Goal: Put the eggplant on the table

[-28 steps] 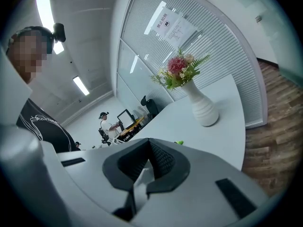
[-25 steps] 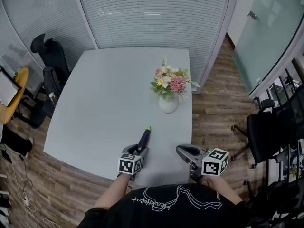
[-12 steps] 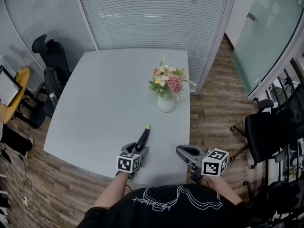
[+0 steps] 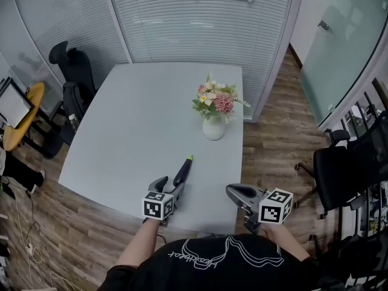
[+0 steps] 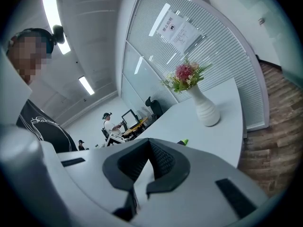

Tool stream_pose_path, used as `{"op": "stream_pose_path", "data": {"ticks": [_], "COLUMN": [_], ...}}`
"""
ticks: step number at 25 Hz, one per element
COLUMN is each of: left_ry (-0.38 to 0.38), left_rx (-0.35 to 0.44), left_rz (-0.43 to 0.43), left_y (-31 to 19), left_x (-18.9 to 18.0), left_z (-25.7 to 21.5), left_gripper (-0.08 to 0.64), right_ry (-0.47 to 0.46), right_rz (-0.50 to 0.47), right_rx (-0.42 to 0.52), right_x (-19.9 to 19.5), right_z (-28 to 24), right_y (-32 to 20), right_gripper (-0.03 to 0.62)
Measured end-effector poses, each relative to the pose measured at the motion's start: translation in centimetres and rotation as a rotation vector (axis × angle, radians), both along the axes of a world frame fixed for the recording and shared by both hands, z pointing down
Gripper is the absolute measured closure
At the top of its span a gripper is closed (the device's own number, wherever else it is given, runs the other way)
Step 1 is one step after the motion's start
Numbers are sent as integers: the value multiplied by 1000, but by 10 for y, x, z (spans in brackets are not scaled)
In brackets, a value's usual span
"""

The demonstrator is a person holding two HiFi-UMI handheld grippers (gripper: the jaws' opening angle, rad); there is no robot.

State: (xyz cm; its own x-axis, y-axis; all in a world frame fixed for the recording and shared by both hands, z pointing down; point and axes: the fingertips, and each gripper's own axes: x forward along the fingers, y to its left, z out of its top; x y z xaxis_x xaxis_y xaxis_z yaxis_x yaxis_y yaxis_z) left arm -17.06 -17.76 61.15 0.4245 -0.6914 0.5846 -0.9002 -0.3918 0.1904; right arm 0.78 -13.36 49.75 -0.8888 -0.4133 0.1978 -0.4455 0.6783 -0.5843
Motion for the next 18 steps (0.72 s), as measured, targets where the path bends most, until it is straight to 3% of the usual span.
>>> {"op": "stream_pose_path", "data": {"ticks": [8, 15, 18], "left_ry": [136, 402, 453], "left_rx": [104, 174, 197], "left_rz": [61, 157, 183], "left_y": [35, 85, 105], "left_x": [30, 71, 81], "left_z": [-72, -147, -170], "left_gripper": [290, 311, 356], "right_ry": [-20, -42, -52], "right_rz": [-59, -130, -173], "right_rx": [36, 56, 82], "right_x": [0, -7, -14], "right_z": [-17, -30, -40], "right_y": [16, 34, 44], "right_gripper": [583, 583, 583]}}
